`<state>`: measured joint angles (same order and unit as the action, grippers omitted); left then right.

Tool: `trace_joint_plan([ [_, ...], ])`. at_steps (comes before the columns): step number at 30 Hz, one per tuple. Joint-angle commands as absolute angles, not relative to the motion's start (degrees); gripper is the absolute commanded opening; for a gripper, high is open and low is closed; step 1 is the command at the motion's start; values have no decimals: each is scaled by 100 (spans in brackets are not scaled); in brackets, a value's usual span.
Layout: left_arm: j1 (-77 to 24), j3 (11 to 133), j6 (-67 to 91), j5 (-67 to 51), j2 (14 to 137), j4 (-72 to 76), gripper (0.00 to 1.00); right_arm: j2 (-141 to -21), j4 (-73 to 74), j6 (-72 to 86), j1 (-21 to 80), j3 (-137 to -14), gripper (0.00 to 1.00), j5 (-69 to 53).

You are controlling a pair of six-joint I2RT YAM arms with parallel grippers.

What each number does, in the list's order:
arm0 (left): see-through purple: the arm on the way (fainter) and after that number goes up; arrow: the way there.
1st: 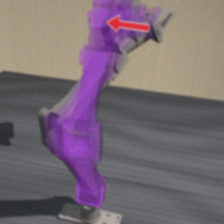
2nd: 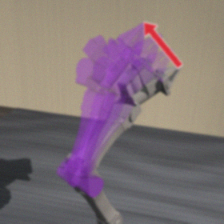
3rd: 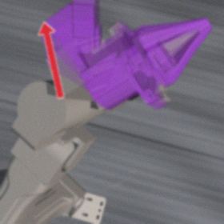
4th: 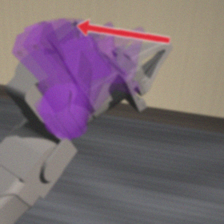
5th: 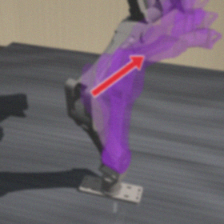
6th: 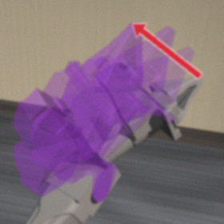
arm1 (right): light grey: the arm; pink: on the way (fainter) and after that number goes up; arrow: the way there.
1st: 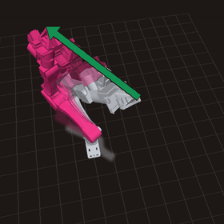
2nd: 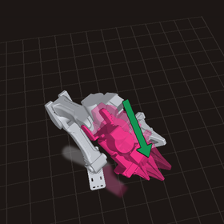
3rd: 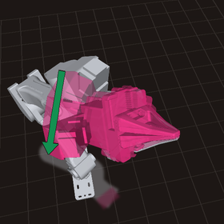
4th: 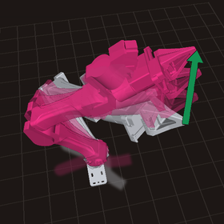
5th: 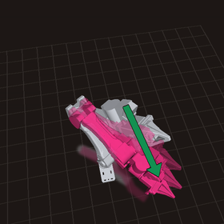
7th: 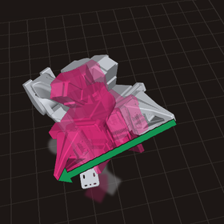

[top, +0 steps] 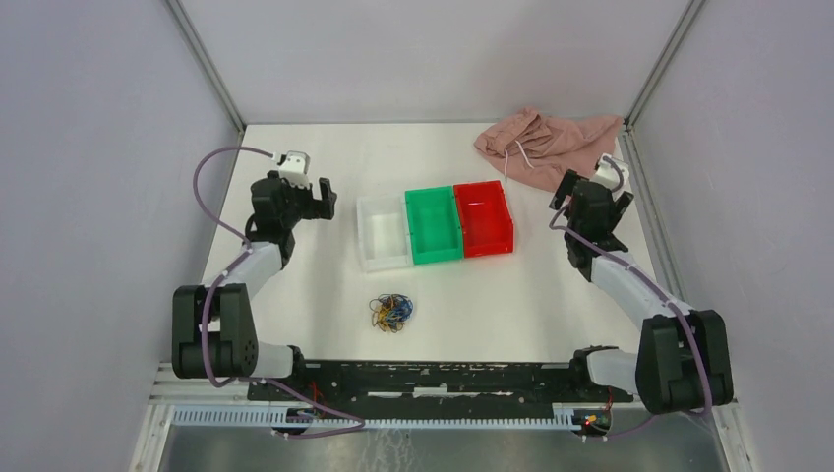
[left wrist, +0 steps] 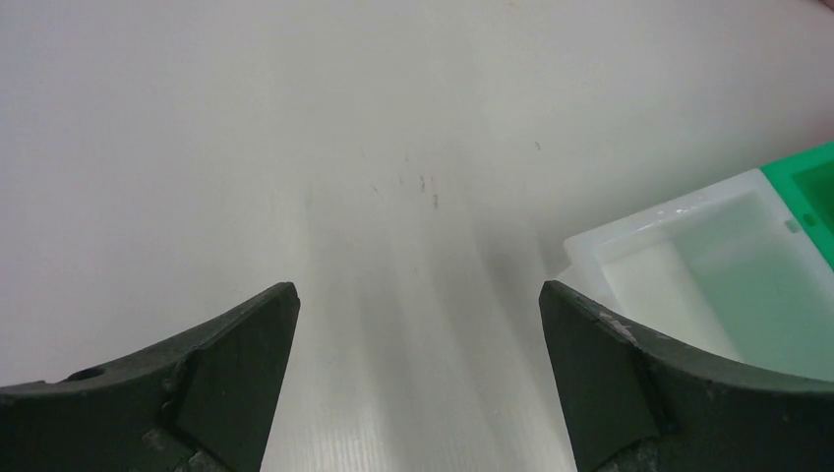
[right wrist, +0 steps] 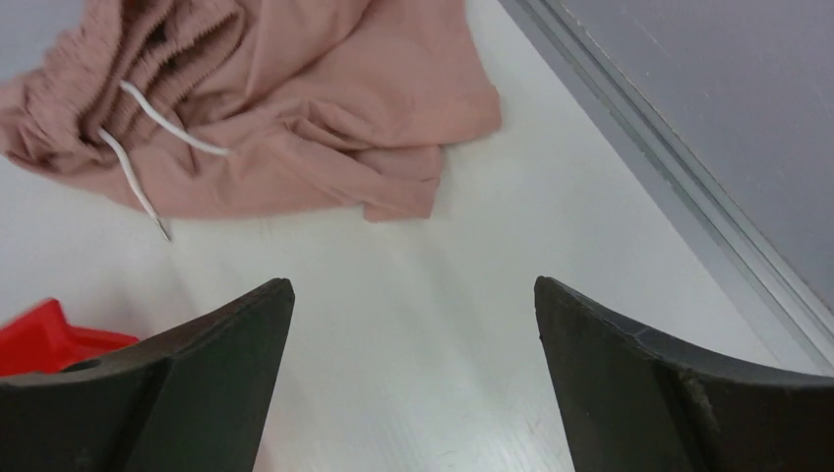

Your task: Untangle the cables

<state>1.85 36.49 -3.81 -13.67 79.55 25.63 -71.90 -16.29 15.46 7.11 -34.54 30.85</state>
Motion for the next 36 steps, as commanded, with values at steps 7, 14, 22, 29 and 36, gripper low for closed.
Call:
trace_joint_plan([
  [7,185,4963,-1196,-3176,7408,-1414,99,-6241,744,3714,494,-4511,100,652],
  [14,-236,4866,-1139,-3517,7300,-1894,99,-6429,887,2958,2995,-4813,91,-92],
  [22,-816,4818,-1023,-2966,7663,-1407,100,-7266,637,2639,4459,-4943,73,-1168],
  [29,-901,5084,-1036,-2944,8215,-1107,81,-8397,636,2382,5302,-5555,61,-1685],
  [36,-934,5406,-957,-2983,8568,-1022,61,-9102,470,2332,5463,-5945,55,-1874],
])
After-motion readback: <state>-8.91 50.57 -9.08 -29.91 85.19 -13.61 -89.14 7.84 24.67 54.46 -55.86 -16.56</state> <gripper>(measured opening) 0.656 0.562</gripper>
